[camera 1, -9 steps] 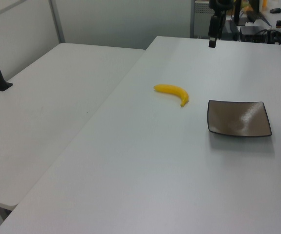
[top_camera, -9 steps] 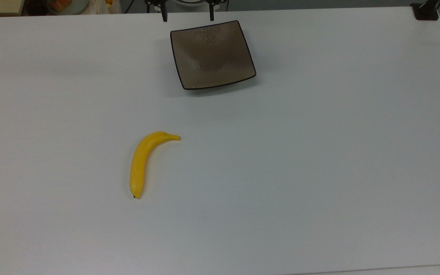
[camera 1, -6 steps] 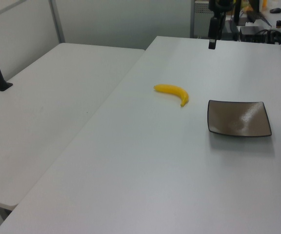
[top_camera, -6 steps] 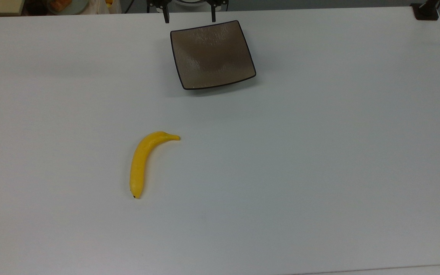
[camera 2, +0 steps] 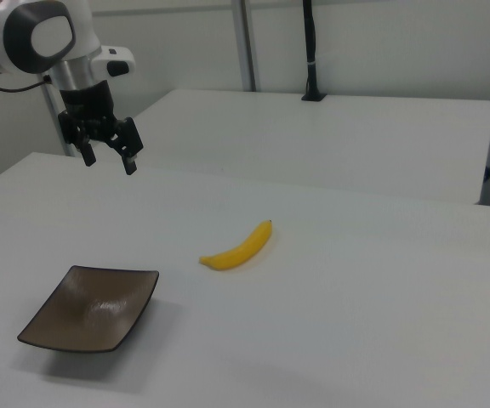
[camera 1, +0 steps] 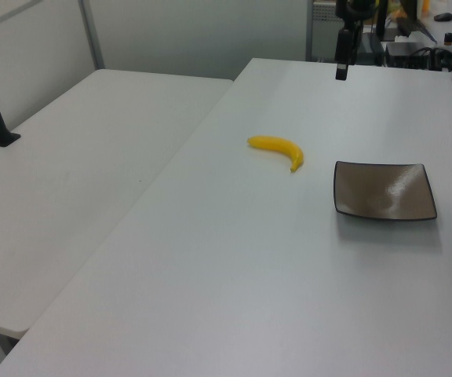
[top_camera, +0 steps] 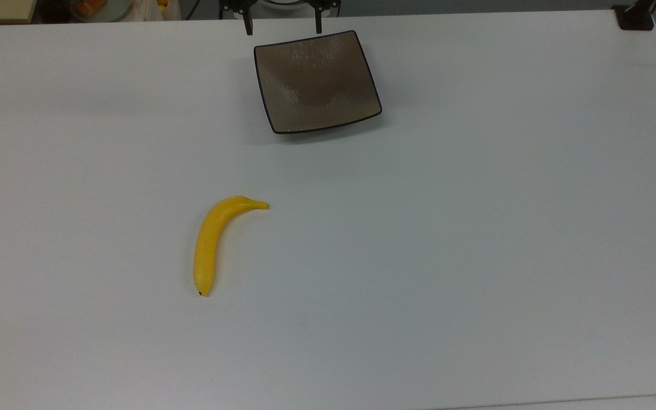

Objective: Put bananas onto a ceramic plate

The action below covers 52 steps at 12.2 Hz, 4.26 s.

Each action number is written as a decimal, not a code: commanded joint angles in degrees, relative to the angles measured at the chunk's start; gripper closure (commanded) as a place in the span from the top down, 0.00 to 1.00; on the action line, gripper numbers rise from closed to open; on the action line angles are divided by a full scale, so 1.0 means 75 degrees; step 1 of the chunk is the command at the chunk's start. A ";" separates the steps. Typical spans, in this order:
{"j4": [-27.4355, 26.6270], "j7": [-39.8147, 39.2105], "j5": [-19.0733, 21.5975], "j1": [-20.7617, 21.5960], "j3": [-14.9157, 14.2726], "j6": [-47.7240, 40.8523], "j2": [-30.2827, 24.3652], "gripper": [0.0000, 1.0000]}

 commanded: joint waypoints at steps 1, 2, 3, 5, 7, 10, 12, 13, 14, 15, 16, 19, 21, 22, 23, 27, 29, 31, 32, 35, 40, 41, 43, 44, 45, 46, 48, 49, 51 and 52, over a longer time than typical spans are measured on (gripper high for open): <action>-0.0067 0.0013 -0.0101 0.0118 -0.0068 0.0165 -0.0008 1.00; -0.0032 -0.0022 -0.0112 0.0095 -0.0057 0.0165 0.0004 1.00; 0.0003 -0.0022 -0.0113 0.0083 -0.0033 0.0212 0.0074 1.00; 0.0400 0.0013 -0.0124 0.0013 -0.0045 0.0271 0.0296 1.00; 0.1287 0.0083 -0.0113 -0.0126 -0.0161 0.0143 0.0821 1.00; 0.1912 0.0702 -0.0101 -0.0186 -0.0513 0.0224 0.1374 1.00; 0.2555 0.1205 -0.0101 -0.0186 -0.0712 0.0259 0.2005 1.00; 0.2651 0.1498 -0.0112 -0.0198 -0.0759 0.0294 0.2263 1.00; 0.2652 0.1710 -0.0113 -0.0268 -0.0771 0.0538 0.2440 1.00; 0.2640 0.1863 -0.0113 -0.0280 -0.0771 0.0749 0.2592 1.00; 0.2652 0.2108 -0.0113 -0.0315 -0.0783 0.0960 0.2861 1.00; 0.2628 0.2169 -0.0310 -0.0397 -0.0771 0.1674 0.3576 1.00; 0.2582 0.2181 -0.0487 -0.0397 -0.0760 0.2038 0.3881 1.00; 0.2558 0.2169 -0.0499 -0.0397 -0.0760 0.2295 0.4034 1.00; 0.2558 0.2181 -0.0511 -0.0397 -0.0760 0.2484 0.4233 1.00; 0.2535 0.2169 -0.0745 -0.0409 -0.0760 0.2848 0.4808 1.00; 0.2464 0.2169 -0.0769 -0.0409 -0.0760 0.3047 0.4961 1.00; 0.2324 0.2146 -0.0769 -0.0421 -0.0760 0.3176 0.5031 1.00; 0.2300 0.2146 -0.0769 -0.0479 -0.0760 0.3316 0.5113 1.00; 0.2113 0.2122 -0.0955 -0.0479 -0.0760 0.3586 0.5207 0.96; 0.1973 0.2110 -0.1109 -0.0479 -0.0760 0.3634 0.5231 0.61; 0.1960 0.2110 -0.1097 -0.0479 -0.0760 0.3646 0.5231 0.43; 0.1960 0.2099 -0.1097 -0.0479 -0.0760 0.3646 0.5231 0.16; 0.1960 0.2099 -0.1109 -0.0479 -0.0760 0.3646 0.5219 0.05; 0.1960 0.2110 -0.1109 -0.0479 -0.0760 0.3634 0.5219 0.00; 0.1960 0.2110 -0.1097 -0.0479 -0.0760 0.3553 0.5173 0.00; 0.1693 0.2122 -0.1027 -0.0468 -0.0748 0.3284 0.4706 0.00; 0.1598 0.2122 -0.1003 -0.0468 -0.0748 0.3132 0.4495 0.00; 0.1247 0.2110 -0.0992 -0.0409 -0.0690 0.2454 0.3840 0.00; 0.1106 0.2110 -0.0980 -0.0386 -0.0631 0.1986 0.3500 0.00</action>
